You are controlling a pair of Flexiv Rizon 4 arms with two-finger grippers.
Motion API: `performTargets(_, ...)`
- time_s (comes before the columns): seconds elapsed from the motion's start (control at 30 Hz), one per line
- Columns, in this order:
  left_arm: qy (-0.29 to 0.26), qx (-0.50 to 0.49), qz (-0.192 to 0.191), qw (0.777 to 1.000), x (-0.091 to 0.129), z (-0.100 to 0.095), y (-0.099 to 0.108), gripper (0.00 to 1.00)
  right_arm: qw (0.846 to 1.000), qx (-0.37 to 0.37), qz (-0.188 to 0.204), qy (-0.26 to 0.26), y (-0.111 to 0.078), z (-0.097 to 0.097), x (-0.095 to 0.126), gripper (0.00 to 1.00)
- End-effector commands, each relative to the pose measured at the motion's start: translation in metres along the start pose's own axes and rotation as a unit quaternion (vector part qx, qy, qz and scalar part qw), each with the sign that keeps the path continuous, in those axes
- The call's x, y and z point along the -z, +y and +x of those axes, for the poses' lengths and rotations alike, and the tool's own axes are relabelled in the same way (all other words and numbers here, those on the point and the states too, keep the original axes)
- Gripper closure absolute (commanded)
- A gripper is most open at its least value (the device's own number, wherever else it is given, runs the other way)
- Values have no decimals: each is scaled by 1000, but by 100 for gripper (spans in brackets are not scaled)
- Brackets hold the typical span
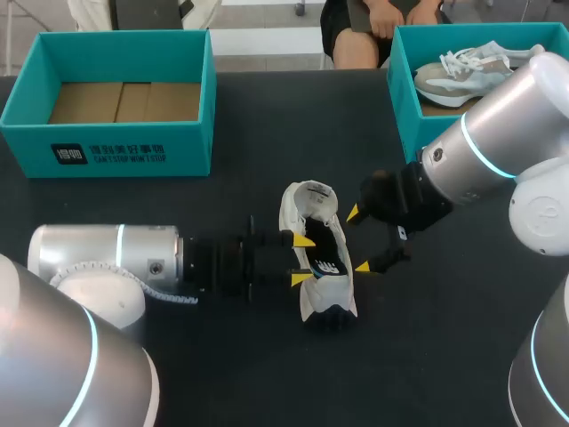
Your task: Take the shoe out of the shoebox, open the shoe tongue, remove and reinsert the insole, then place the shoe into the shoebox
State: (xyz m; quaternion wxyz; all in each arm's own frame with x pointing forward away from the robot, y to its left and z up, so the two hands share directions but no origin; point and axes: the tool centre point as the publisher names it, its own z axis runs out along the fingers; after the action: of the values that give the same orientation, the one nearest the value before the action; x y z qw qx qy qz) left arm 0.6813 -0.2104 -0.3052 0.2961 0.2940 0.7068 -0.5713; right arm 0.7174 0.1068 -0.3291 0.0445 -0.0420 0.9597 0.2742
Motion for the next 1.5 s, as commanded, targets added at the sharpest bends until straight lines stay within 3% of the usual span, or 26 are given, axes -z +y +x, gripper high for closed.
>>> performTargets(0.03, 82, 7, 5, 997, 2, -15, 1, 51, 1000, 0, 1, -1, 1, 1, -1, 0)
performTargets(0.07, 98, 1, 1, 995, 3, -18, 2, 51, 1000, 0, 1, -1, 1, 1, -1, 0)
performTargets(0.13, 133, -1, -4, 991, 4, -21, 4, 37, 1000, 0, 1, -1, 1, 1, -1, 0)
performTargets(0.27, 210, 8, -20, 977, 8, -26, 11, 0, 1000, -2, 10, 3, -2, 0, 3, 0)
performTargets(0.63, 229, 14, -28, 973, 13, -30, 15, 0, 999, -16, 46, -20, -26, -20, 72, 0)
performTargets(0.9, 229, 14, -28, 973, 13, -30, 15, 0, 998, 15, 59, -8, -26, -39, 134, 0)
performTargets(1.07, 229, 14, -28, 973, 13, -30, 15, 0, 999, 20, 49, 7, -21, -44, 162, 0)
performTargets(1.2, 229, 14, -28, 973, 13, -30, 15, 0, 999, 20, 49, 7, -21, -44, 162, 0)
performTargets(1.37, 334, -42, -62, 939, 9, -40, 24, 0, 999, 20, 49, 7, -21, -44, 162, 0)
performTargets(1.5, 378, -73, -99, 918, 1, -59, 26, 0, 999, 20, 49, 7, -21, -44, 162, 0)
